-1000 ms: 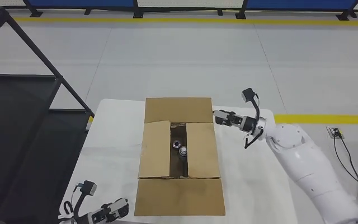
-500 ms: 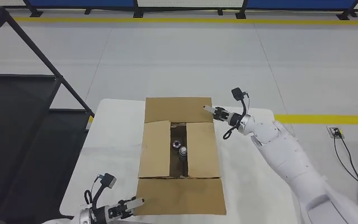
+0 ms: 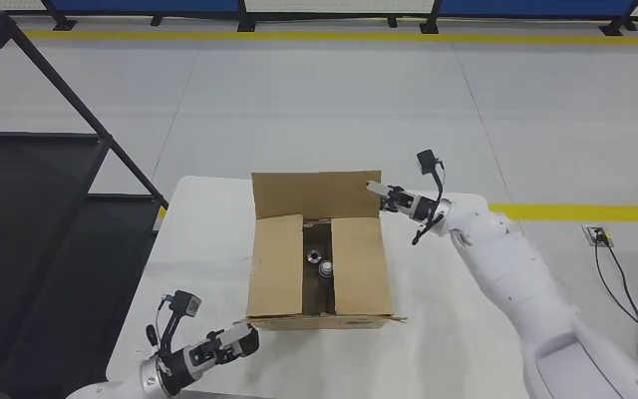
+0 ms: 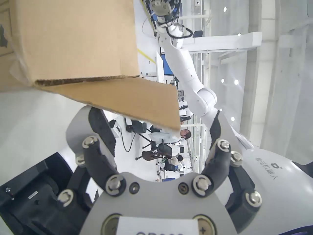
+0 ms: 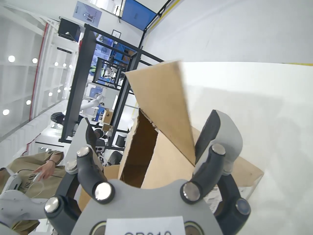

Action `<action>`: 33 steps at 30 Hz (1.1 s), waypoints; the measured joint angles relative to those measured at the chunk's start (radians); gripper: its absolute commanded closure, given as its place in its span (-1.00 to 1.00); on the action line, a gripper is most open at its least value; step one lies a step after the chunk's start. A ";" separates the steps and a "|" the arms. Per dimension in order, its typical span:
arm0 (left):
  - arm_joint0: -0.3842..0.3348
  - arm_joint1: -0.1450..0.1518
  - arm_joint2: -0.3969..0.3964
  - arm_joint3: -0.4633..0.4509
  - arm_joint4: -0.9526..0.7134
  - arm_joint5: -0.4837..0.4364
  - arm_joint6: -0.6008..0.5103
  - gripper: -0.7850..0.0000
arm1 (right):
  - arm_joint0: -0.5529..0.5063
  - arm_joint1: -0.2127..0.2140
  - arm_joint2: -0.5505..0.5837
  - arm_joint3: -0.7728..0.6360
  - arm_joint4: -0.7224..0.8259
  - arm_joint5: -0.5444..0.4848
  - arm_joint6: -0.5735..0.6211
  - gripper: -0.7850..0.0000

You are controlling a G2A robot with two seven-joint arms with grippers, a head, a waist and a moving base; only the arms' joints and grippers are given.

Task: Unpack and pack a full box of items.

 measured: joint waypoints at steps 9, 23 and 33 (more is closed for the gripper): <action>-0.025 -0.004 0.016 -0.036 -0.018 0.035 0.195 -1.00 | 0.013 0.023 0.077 -0.045 0.157 0.037 0.253 -1.00; -0.096 -0.009 0.114 -0.044 0.161 0.101 0.441 -1.00 | -0.018 0.096 0.107 -0.239 0.105 0.341 0.510 -1.00; -0.147 -0.014 0.181 -0.032 0.264 0.148 0.545 -1.00 | -0.059 0.088 0.085 -0.303 0.093 0.550 0.547 -1.00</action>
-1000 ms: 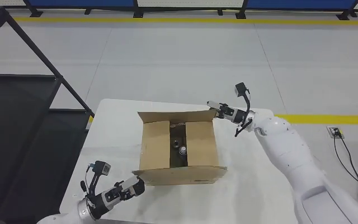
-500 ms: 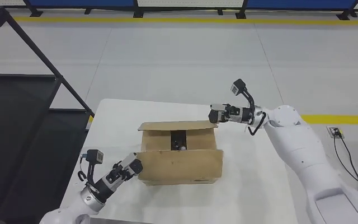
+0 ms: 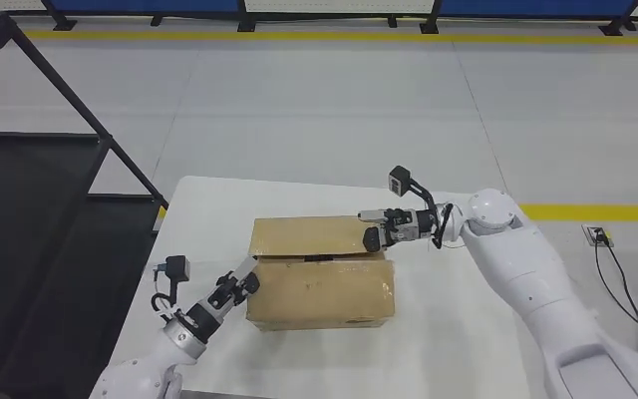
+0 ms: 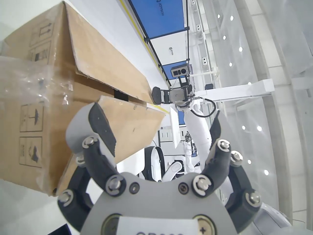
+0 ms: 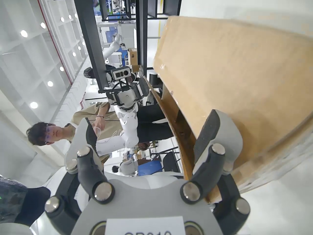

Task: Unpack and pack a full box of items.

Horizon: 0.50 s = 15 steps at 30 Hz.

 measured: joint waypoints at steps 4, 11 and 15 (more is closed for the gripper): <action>-0.020 -0.003 0.031 0.008 0.042 0.019 0.045 -1.00 | -0.012 -0.004 0.000 -0.019 0.010 0.059 -0.008 -1.00; -0.044 -0.007 0.073 0.024 0.093 0.027 0.092 -1.00 | -0.033 -0.010 -0.006 -0.059 0.011 0.113 0.000 -1.00; -0.047 -0.012 0.080 0.021 0.081 0.010 0.146 -1.00 | -0.049 -0.009 -0.004 -0.068 -0.002 0.105 -0.008 -1.00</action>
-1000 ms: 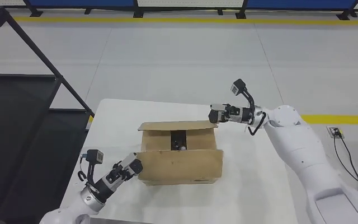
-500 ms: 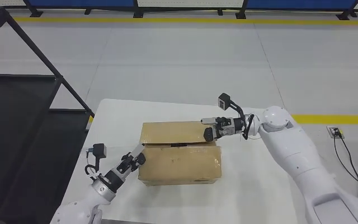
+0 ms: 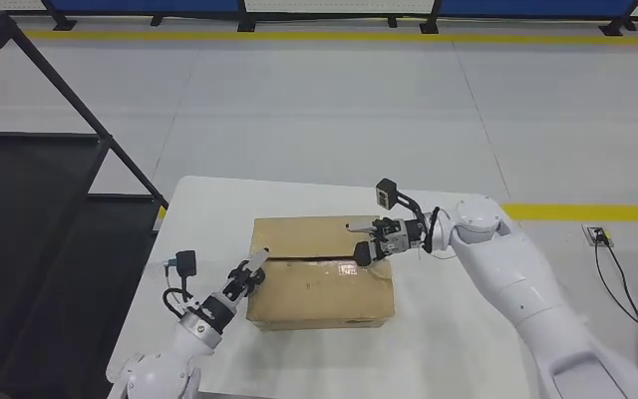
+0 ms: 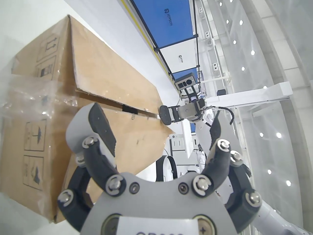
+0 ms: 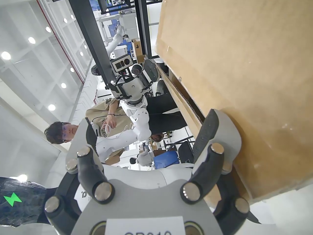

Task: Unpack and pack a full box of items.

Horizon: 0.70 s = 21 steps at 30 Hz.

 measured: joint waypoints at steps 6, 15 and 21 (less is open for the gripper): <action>0.023 -0.001 -0.055 -0.010 -0.077 -0.025 0.040 -1.00 | -0.034 0.013 0.066 -0.013 0.064 -0.121 -0.017 -1.00; 0.032 0.002 -0.042 -0.003 -0.033 -0.040 -0.018 -1.00 | -0.079 0.031 0.102 -0.129 0.044 -0.092 -0.026 -1.00; 0.020 -0.001 -0.026 0.017 -0.030 -0.035 0.000 -1.00 | -0.125 0.043 0.114 -0.181 -0.008 -0.070 -0.082 -1.00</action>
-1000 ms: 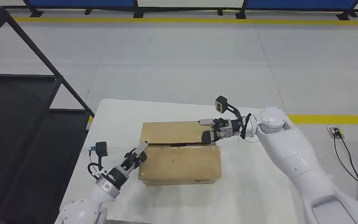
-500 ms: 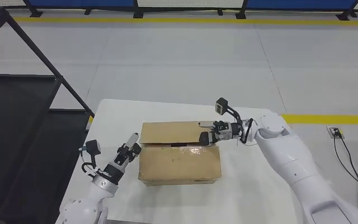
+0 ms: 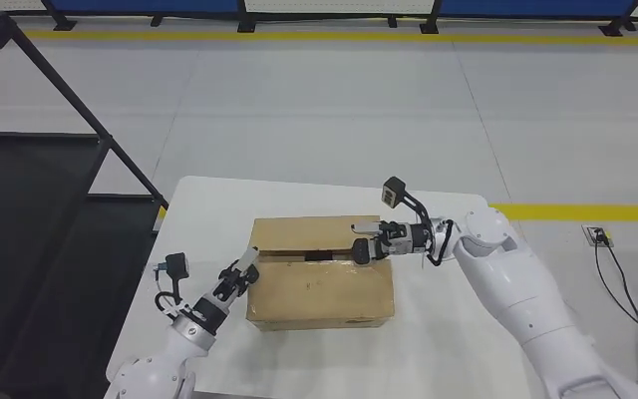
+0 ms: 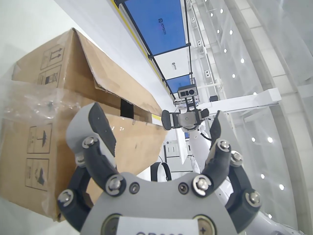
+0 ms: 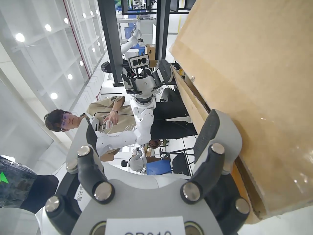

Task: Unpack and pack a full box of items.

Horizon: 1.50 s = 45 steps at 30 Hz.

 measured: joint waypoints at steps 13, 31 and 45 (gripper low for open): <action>0.061 -0.014 -0.120 -0.017 -0.171 -0.054 0.249 -1.00 | -0.073 0.019 0.044 -0.037 -0.061 -0.093 -0.067 -1.00; 0.192 -0.021 -0.222 0.002 -0.225 -0.087 0.344 -1.00 | -0.090 0.020 0.055 -0.047 -0.065 -0.160 -0.069 -1.00; 0.093 -0.032 -0.112 0.203 -0.226 -0.019 0.240 -1.00 | -0.136 0.029 0.071 -0.120 -0.063 -0.107 -0.058 -1.00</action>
